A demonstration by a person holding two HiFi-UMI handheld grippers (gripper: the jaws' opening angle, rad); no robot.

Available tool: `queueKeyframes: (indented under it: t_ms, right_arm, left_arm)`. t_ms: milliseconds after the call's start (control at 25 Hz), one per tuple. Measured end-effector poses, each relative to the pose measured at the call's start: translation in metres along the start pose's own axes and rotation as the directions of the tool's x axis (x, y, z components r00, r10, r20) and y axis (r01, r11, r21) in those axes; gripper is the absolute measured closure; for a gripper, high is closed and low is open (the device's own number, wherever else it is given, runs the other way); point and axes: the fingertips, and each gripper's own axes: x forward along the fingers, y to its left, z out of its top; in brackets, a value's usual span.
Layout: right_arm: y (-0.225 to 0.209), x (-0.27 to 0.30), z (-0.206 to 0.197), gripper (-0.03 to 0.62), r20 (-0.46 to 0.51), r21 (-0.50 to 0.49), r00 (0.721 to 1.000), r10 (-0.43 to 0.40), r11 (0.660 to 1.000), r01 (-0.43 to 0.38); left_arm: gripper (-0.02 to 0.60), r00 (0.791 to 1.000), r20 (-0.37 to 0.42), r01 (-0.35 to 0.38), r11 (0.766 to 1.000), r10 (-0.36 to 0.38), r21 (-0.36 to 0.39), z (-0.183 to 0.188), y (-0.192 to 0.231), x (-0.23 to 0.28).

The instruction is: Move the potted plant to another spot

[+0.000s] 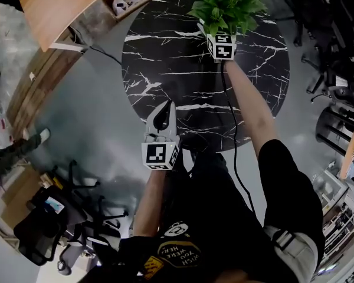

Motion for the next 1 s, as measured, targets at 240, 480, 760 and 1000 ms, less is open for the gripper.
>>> queueKeyframes:
  t_ms: [240, 480, 760, 1000]
  right_arm:
    - [-0.091, -0.034, -0.037, 0.115, -0.026, 0.100, 0.992, -0.125, 0.987, 0.127]
    - [-0.112, -0.065, -0.052, 0.114, 0.003, 0.112, 0.993, -0.118, 0.987, 0.117]
    - [-0.076, -0.141, -0.098, 0.246, -0.063, 0.171, 0.993, -0.104, 0.979, 0.113]
    - [-0.022, -0.306, -0.052, 0.591, 0.031, 0.320, 0.995, -0.091, 0.944, 0.076]
  left_arm:
    - [0.577, 0.999, -0.023, 0.048, 0.999, -0.047, 0.014, -0.008, -0.023, 0.008]
    - [0.577, 0.994, -0.050, 0.099, 0.994, -0.097, 0.043, -0.017, -0.050, 0.019]
    - [0.577, 0.987, -0.085, 0.142, 0.987, -0.136, 0.073, -0.021, -0.074, 0.031]
    - [0.577, 0.983, -0.076, 0.179, 0.965, -0.167, 0.194, 0.027, -0.120, 0.036]
